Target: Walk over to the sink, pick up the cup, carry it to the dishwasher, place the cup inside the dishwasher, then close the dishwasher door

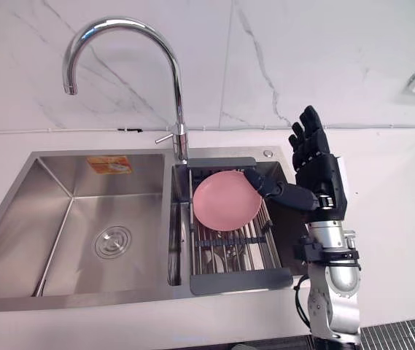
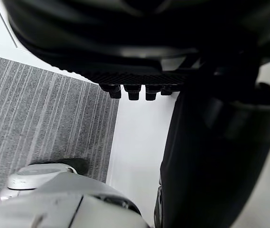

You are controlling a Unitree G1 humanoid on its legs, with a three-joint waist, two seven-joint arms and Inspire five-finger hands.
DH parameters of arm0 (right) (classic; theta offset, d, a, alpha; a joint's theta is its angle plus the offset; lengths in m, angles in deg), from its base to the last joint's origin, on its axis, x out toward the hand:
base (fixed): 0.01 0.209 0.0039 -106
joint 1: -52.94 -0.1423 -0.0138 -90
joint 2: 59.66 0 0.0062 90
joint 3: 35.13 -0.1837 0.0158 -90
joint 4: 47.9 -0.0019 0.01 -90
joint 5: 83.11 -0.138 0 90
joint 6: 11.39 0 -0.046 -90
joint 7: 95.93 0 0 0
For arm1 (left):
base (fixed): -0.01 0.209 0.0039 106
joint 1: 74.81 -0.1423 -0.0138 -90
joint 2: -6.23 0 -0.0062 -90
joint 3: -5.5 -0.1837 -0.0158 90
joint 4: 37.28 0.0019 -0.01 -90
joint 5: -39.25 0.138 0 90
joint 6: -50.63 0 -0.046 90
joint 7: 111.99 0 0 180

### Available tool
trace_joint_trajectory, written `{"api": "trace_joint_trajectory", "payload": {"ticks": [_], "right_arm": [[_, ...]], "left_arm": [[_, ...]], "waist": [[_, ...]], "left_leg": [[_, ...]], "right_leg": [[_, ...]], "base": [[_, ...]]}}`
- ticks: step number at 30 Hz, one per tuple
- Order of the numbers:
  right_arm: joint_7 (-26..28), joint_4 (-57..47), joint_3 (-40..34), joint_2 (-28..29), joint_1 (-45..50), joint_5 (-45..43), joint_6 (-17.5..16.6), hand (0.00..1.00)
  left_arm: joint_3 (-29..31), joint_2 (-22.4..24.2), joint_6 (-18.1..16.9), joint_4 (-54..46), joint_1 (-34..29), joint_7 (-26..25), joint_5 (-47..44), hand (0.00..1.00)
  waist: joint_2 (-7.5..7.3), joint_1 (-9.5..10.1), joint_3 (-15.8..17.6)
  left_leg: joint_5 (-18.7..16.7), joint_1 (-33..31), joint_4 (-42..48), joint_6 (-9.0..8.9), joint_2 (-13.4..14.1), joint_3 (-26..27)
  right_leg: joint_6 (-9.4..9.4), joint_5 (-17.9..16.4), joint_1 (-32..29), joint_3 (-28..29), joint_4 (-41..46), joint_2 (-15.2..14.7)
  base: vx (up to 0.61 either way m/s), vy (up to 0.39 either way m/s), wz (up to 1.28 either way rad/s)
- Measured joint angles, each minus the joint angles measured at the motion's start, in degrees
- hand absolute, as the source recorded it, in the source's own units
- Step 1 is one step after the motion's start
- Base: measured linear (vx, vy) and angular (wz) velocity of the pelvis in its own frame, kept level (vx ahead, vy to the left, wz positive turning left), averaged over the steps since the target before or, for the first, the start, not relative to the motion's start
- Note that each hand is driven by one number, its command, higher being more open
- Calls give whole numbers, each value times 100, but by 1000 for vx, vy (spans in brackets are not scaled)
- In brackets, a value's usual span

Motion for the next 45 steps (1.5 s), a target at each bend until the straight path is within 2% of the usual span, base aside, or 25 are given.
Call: {"api": "trace_joint_trajectory", "payload": {"ticks": [2,4,7,10,13,18,23,31,39,45], "right_arm": [[-199,-17,3,-465,-25,1554,45,100],[-218,-157,5,-704,-65,2428,143,100],[-121,-528,30,-993,-73,3288,228,100],[224,-718,223,-1107,-73,3886,281,100],[747,-883,570,-1152,-59,4137,313,100],[1454,-1391,945,-1416,-54,4374,336,100],[1764,-1416,1000,-1444,25,4840,450,100],[1951,-1415,1331,-1590,73,5638,440,100],[1920,-1104,1688,-1570,77,5726,427,100],[1728,-737,1825,-1536,77,6117,422,100]], "left_arm": [[74,-128,0,121,48,64,262,100],[132,-180,4,143,26,64,338,100],[265,-189,60,178,-3,63,417,100],[297,-272,74,250,-2,66,490,100],[311,-383,68,298,3,71,536,100],[335,-418,67,288,21,76,574,100],[336,-432,71,277,-1,77,582,100],[345,-423,135,304,-26,91,587,100],[316,-439,151,334,-13,103,704,100],[272,-442,191,343,11,80,795,100]], "waist": [[-41,25,0],[-55,36,-7],[-73,27,-18],[-180,22,-83],[-317,43,-173],[-374,51,-217],[-405,49,-316],[-405,42,-454],[-399,48,-536],[-401,73,-564]], "left_leg": [[-43,-46,94,-61,89,15],[-81,-43,134,-106,169,45],[-103,-5,148,-141,228,89],[-104,5,170,-140,224,118],[-107,-27,235,-135,231,147],[-111,-107,346,-135,244,133],[-111,-182,369,-136,243,132],[-110,-180,362,-135,222,153],[-67,-199,287,-128,218,119],[8,-188,148,-120,164,30]], "right_leg": [[-44,20,-28,-26,2,76],[-65,43,-21,3,29,158],[-74,52,-9,53,31,218],[-80,70,-5,92,20,215],[-83,70,-16,95,-4,215],[-59,53,-40,76,-4,209],[-98,103,-113,69,-1,204],[-101,167,-119,102,17,188],[-127,161,-126,77,-5,183],[-128,163,-131,35,-8,153]], "base": [[7,-47,-9],[21,-50,-11],[-5,-34,-11],[-46,-1,-6],[-84,-4,-2],[-61,-12,0],[-8,-2,0],[-13,5,-1],[-30,-4,1],[-4,3,6]]}}
